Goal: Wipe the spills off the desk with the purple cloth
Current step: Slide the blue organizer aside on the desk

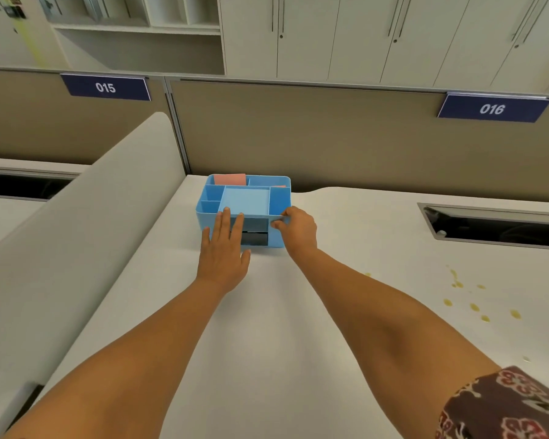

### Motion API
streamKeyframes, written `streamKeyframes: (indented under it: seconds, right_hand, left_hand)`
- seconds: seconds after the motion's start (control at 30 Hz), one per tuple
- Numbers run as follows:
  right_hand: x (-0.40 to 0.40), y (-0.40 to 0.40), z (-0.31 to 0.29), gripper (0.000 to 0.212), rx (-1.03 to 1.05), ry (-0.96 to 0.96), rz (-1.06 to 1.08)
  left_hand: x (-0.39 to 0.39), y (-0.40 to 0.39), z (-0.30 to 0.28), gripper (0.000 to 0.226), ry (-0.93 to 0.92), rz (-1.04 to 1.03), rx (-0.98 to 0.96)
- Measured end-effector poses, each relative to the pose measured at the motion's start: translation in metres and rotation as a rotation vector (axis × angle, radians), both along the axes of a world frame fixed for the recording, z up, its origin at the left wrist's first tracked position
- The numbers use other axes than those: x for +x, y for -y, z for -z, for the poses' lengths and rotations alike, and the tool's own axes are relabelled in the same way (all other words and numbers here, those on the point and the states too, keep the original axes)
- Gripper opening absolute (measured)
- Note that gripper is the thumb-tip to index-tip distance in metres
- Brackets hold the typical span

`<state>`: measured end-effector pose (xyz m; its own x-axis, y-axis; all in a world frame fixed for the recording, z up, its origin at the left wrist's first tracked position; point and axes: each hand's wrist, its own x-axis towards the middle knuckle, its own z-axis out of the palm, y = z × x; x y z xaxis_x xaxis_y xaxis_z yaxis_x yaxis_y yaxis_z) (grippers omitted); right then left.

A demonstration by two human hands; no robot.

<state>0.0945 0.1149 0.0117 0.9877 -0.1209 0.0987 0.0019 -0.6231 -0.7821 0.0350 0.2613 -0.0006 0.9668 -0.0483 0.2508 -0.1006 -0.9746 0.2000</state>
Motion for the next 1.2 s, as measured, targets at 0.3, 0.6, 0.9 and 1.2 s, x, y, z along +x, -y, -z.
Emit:
streamKeyframes:
  seconds: [0.3, 0.6, 0.9, 1.2]
  right_hand:
    - [-0.008, 0.022, 0.009, 0.058, -0.026, -0.017, 0.083]
    - [-0.034, 0.090, -0.001, 0.053, -0.029, -0.010, 0.201]
    - [-0.107, 0.120, -0.001, 0.051, -0.234, -0.060, 0.102]
    - [-0.196, 0.197, 0.021, 0.052, -0.367, -0.140, 0.233]
  left_hand:
    - [0.026, 0.027, -0.003, 0.074, -0.079, 0.087, 0.143]
    - [0.040, 0.025, -0.016, 0.079, -0.240, 0.008, 0.152]
    - [0.032, 0.039, -0.014, 0.072, -0.135, 0.000, 0.092]
    - [-0.063, 0.162, 0.021, 0.065, -0.144, 0.279, 0.099]
